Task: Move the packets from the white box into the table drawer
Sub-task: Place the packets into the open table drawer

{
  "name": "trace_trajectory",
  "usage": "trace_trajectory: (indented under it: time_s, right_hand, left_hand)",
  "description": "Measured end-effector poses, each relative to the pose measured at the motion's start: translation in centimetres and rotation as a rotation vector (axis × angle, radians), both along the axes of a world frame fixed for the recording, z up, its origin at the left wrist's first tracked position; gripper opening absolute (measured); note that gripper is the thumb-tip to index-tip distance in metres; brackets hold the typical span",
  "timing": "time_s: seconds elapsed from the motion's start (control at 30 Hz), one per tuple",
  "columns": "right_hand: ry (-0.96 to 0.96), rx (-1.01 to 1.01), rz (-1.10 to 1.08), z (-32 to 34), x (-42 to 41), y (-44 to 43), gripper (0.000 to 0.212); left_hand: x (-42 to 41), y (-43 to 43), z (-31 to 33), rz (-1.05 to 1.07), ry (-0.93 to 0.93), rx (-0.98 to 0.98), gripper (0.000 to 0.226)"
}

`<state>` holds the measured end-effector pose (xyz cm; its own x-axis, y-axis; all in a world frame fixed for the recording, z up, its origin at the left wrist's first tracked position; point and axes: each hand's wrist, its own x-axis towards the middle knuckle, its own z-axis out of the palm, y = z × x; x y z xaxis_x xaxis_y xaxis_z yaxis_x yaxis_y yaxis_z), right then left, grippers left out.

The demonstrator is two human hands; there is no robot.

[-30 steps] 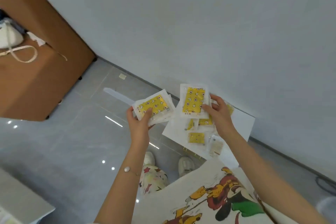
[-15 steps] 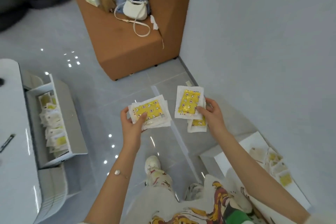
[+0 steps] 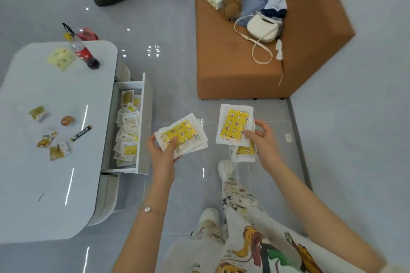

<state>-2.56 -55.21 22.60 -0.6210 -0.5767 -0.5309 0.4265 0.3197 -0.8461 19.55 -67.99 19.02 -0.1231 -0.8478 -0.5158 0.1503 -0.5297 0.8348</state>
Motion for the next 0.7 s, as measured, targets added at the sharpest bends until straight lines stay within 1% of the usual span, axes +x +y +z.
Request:
trace_trajectory:
  time_s: [0.23, 0.4, 0.53, 0.7]
  right_hand:
    - [0.02, 0.027, 0.216, -0.4, -4.3, -12.1, 0.035]
    - [0.047, 0.039, 0.417, 0.1, -6.5, -21.1, 0.037]
    - [0.066, 0.048, 0.56, -0.3, -6.2, -28.5, 0.039]
    - [0.034, 0.106, 0.692, -2.5, -3.4, -37.7, 0.042]
  left_hand:
    - [0.3, -8.7, -1.0, 0.309, 0.008, 0.052, 0.055]
    - [1.6, -13.1, -1.6, 0.583, 0.036, 0.077, 0.058]
    - [3.5, -15.1, -3.0, 0.736, 0.019, 0.118, 0.062]
    - [7.1, -17.3, -5.8, 0.94, 0.048, 0.199, 0.062]
